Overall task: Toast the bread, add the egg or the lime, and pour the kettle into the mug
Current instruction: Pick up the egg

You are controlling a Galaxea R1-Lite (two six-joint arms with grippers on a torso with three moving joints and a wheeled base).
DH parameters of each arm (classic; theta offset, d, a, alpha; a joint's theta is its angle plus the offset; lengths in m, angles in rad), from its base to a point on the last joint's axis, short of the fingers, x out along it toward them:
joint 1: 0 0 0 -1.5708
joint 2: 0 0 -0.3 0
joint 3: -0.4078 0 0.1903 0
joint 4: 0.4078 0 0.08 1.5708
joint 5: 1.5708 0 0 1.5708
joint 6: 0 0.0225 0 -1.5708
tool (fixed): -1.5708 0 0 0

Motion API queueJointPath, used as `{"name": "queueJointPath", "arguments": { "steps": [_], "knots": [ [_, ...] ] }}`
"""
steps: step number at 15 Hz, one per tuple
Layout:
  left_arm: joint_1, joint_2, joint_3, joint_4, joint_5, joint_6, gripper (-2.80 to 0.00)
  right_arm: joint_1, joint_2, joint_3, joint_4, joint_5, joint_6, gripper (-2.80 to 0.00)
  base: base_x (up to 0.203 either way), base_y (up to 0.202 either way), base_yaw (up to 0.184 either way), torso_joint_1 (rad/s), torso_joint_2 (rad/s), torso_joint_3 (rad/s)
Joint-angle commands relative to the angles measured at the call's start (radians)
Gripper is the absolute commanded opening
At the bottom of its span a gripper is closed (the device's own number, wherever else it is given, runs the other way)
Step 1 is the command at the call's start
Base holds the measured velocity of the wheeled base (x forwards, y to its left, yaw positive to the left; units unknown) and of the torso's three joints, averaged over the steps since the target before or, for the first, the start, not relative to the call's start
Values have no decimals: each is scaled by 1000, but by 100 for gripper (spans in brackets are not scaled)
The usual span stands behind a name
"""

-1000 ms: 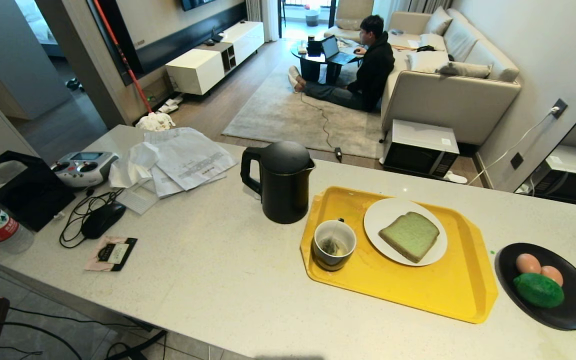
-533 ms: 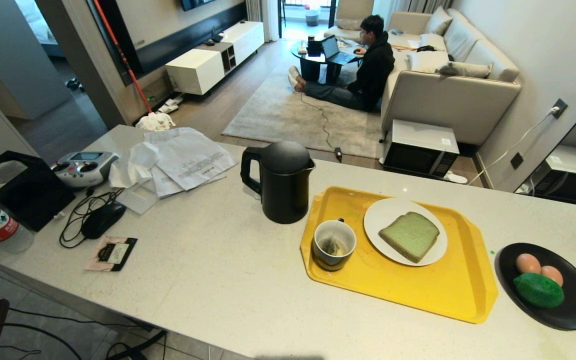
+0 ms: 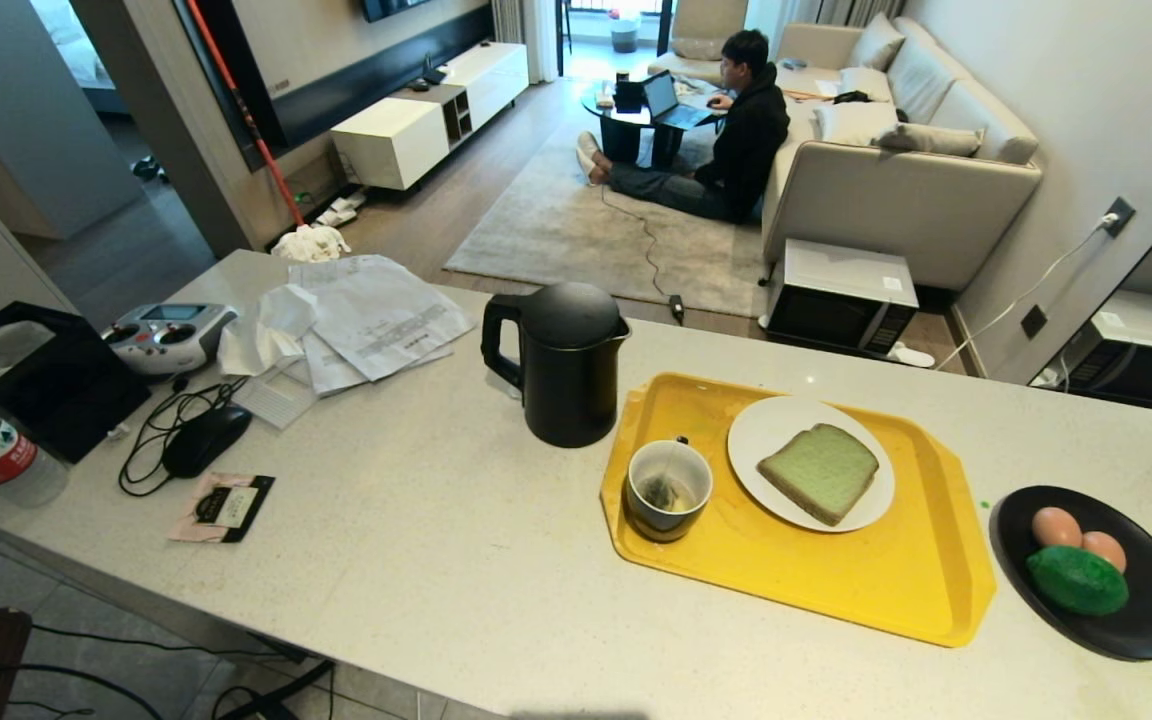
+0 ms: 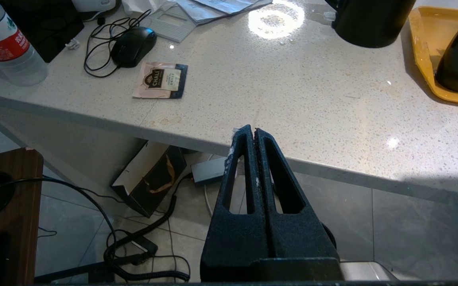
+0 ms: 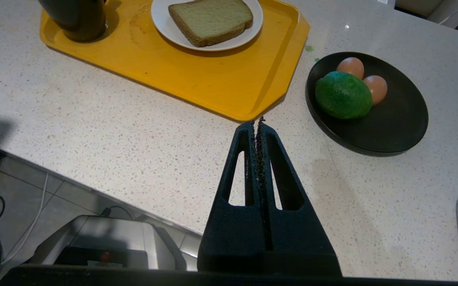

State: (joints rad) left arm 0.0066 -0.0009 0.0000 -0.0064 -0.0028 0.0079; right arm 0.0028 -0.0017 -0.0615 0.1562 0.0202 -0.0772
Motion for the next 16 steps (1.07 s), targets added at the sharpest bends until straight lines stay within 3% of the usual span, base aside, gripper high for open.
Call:
{"name": "queueJointPath", "arguments": {
  "steps": [1,16],
  "knots": [
    [1,-1,0,0,0,0,-280,0,2,0,2,1,-1,-280,0,0,0,0,0,0],
    [0,-1,0,0,0,0,-280,0,2,0,1,1,-1,-280,0,0,0,0,0,0]
  ]
}}
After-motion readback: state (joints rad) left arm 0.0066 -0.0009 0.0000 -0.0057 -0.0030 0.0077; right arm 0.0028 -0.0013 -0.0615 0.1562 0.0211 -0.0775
